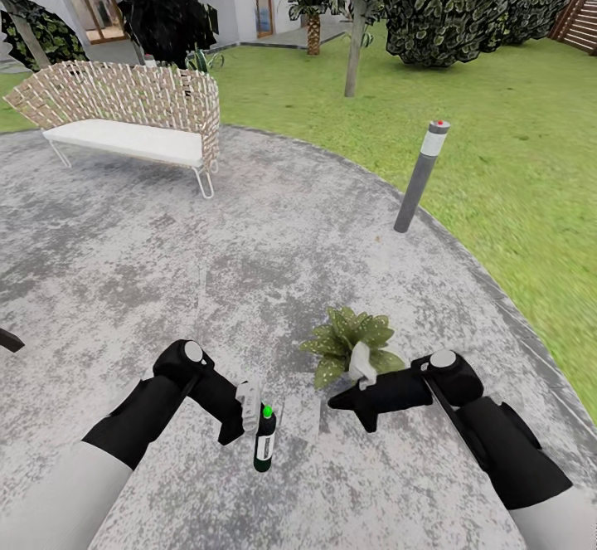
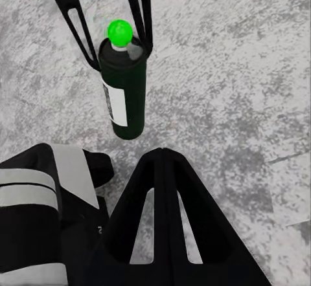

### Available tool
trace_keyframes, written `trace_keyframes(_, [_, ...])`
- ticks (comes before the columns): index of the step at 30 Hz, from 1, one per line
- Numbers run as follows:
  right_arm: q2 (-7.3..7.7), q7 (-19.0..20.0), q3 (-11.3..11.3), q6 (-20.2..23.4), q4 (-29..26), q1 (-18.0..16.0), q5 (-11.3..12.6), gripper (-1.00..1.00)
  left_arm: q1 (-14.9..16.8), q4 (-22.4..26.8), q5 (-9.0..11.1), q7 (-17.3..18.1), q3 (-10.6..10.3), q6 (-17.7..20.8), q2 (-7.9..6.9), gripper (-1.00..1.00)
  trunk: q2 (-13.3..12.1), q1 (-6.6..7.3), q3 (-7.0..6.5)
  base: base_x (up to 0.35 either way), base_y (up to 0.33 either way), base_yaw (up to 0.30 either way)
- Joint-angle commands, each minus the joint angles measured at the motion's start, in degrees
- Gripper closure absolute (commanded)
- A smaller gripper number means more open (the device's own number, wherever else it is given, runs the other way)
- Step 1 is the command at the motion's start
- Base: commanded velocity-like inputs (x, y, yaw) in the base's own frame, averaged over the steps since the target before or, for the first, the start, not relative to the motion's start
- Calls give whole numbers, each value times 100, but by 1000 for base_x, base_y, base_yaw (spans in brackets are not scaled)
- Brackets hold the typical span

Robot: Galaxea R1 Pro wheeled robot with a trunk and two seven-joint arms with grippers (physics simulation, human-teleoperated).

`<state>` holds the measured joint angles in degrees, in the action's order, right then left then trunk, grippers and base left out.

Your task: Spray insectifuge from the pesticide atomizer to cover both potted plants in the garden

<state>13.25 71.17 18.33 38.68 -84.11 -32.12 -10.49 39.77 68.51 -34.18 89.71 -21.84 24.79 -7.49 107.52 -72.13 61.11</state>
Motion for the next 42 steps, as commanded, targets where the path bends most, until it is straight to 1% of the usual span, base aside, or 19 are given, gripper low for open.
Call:
trace_keyframes(1, [2, 29, 21, 43, -8, -5, -32, 100, 4, 8, -27, 30, -8, 61, -2, 100, 2, 1, 4, 0, 0, 0])
trace_keyframes(6, [-14, 29, 38, 43, -9, -5, -31, 100, 4, 7, -27, 30, -16, 61, 5, 100, 2, 1, 4, 0, 0, 0])
trace_keyframes(10, [-16, 29, 39, 44, -9, -5, -27, 100, 9, -2, -27, 30, -183, 61, 31, 100, 2, 1, 4, 0, 0, 0])
trace_keyframes(16, [-22, 29, 39, 49, -84, -5, -23, 100, 40, -10, -35, 30, -250, 61, 211, 100, 2, 1, 4, 0, 0, 0])
trace_keyframes(17, [-21, 29, 39, 50, -89, -5, -23, 100, 41, -11, -35, 30, -273, 61, 242, 100, 2, 1, 4, 0, 0, 0])
trace_keyframes(18, [-26, 29, 41, 51, -97, -5, -23, 100, 40, -18, -36, 30, -356, 61, 284, 100, 2, 1, 4, 0, 0, 0])
trace_keyframes(19, [-55, 29, 40, 51, -100, -5, -23, 100, 40, -28, -36, 30, -412, 61, 303, 100, 2, 1, 4, 0, 0, 0])
trace_keyframes(20, [-120, 30, 43, 51, -103, -5, -23, 100, 41, -42, -36, 30, -479, 61, 321, 100, 2, 1, 4, 0, 0, 0])
trace_keyframes(22, [-197, 31, 45, 52, -104, -5, -23, 100, 42, -52, -35, 30, -532, 61, 371, 100, 2, 1, 4, 0, 0, 0])
trace_keyframes(25, [-229, 33, 47, 52, -105, -5, -23, 100, 40, -56, -36, 30, -554, 61, 418, 100, 2, 1, 4, 0, 0, 0])
trace_keyframes(37, [-259, 32, 58, 52, -105, -5, -23, 100, 39, -61, -36, 30, -581, 61, 450, 100, 2, 1, 4, 0, 0, 0])
trace_keyframes(40, [-261, 29, 64, 52, -98, -5, -23, 100, 39, -61, -95, 30, -593, 129, 450, 100, 2, 1, 4, 0, 0, 0])
trace_keyframes(42, [-262, 29, 69, 52, -97, -5, -23, 100, 39, -61, -108, 30, -637, 168, 450, 100, 2, 1, 4, 0, 0, 0])
